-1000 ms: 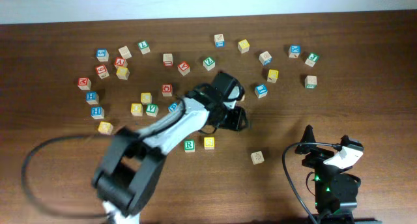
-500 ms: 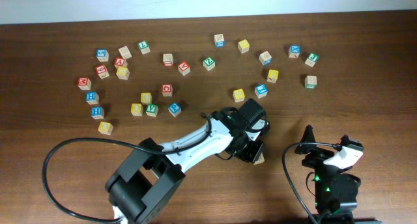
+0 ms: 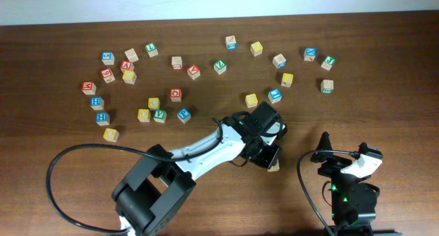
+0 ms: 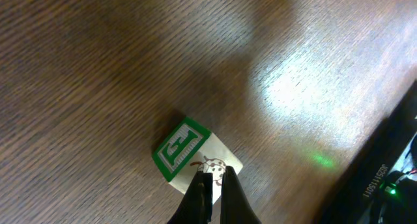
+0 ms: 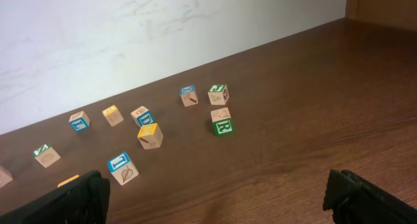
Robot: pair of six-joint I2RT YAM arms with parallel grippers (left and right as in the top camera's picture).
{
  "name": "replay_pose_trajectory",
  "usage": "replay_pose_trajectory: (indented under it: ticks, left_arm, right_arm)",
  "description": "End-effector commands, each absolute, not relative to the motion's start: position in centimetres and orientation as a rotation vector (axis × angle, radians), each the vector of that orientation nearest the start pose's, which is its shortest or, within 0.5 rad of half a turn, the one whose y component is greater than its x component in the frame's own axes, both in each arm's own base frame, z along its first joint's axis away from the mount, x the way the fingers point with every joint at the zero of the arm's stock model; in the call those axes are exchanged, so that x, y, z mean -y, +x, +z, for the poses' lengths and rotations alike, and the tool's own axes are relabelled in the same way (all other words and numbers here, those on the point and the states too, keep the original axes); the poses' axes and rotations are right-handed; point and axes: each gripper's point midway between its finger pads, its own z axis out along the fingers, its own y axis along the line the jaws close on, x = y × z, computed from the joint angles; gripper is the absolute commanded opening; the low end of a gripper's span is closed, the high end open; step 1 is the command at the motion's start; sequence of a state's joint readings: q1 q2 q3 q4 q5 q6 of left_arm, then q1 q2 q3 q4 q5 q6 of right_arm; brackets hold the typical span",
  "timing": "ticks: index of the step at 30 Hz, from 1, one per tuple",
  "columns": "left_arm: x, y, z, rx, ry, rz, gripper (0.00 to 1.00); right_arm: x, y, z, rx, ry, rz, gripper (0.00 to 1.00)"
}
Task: Spell out RSS
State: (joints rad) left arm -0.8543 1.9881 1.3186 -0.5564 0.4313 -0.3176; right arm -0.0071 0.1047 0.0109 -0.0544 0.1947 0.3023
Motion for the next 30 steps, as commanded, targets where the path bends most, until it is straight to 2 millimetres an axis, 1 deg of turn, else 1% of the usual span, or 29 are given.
replay_pose_trajectory:
  ticks: [1, 4, 8, 10, 13, 16, 19, 20, 21, 22, 23, 24, 25, 26, 27, 30]
  left_arm:
    - [38.4, 24.0, 4.1, -2.812, 0.892, -0.867, 0.00]
    - [37.7, 24.9, 3.1, -2.815, 0.866, -0.761, 0.00]
    - [37.2, 24.5, 0.3, -2.885, 0.868, -0.725, 0.00]
    - [36.8, 24.9, -0.1, -2.883, 0.857, -0.671, 0.00]
    - [35.6, 26.4, -0.8, -2.864, 0.821, -0.511, 0.00]
    - [34.9, 26.1, -2.7, -2.907, 0.823, -0.464, 0.00]
    - [35.0, 26.2, -2.8, -2.904, 0.823, -0.466, 0.00]
    - [35.1, 26.4, -2.5, -2.903, 0.819, -0.468, 0.00]
    - [35.0, 27.0, -1.6, -2.906, 0.800, -0.468, 0.00]
    - [34.8, 27.8, -0.2, -2.908, 0.777, -0.470, 0.00]
    - [34.6, 28.3, 1.9, -2.908, 0.755, -0.492, 0.00]
    - [34.6, 28.6, 3.5, -2.901, 0.744, -0.515, 0.00]
    - [35.2, 28.3, 5.2, -2.865, 0.800, -0.588, 0.00]
    - [36.1, 27.5, 6.9, -2.835, 0.843, -0.700, 0.00]
    - [37.0, 26.3, 7.3, -2.839, 0.876, -0.792, 0.00]
    - [37.7, 23.8, 6.6, -2.857, 0.956, -0.799, 0.00]
  right_arm:
    - [4.0, 24.5, 13.9, -1.673, 0.419, 0.021, 0.98]
    - [4.0, 24.5, 13.9, -1.673, 0.419, 0.021, 0.98]
    - [4.0, 24.5, 13.9, -1.673, 0.419, 0.021, 0.98]
    - [4.0, 24.5, 13.9, -1.673, 0.419, 0.021, 0.98]
    - [4.0, 24.5, 13.9, -1.673, 0.419, 0.021, 0.98]
    - [4.0, 24.5, 13.9, -1.673, 0.419, 0.021, 0.98]
    - [4.0, 24.5, 13.9, -1.673, 0.419, 0.021, 0.98]
    - [4.0, 24.5, 13.9, -1.673, 0.419, 0.021, 0.98]
    - [4.0, 24.5, 13.9, -1.673, 0.419, 0.021, 0.98]
    - [4.0, 24.5, 13.9, -1.673, 0.419, 0.021, 0.98]
    - [4.0, 24.5, 13.9, -1.673, 0.419, 0.021, 0.98]
    - [4.0, 24.5, 13.9, -1.673, 0.419, 0.021, 0.98]
    - [4.0, 24.5, 13.9, -1.673, 0.419, 0.021, 0.98]
    - [4.0, 24.5, 13.9, -1.673, 0.419, 0.021, 0.98]
    - [4.0, 24.5, 13.9, -1.673, 0.419, 0.021, 0.98]
    - [4.0, 24.5, 13.9, -1.673, 0.419, 0.021, 0.98]
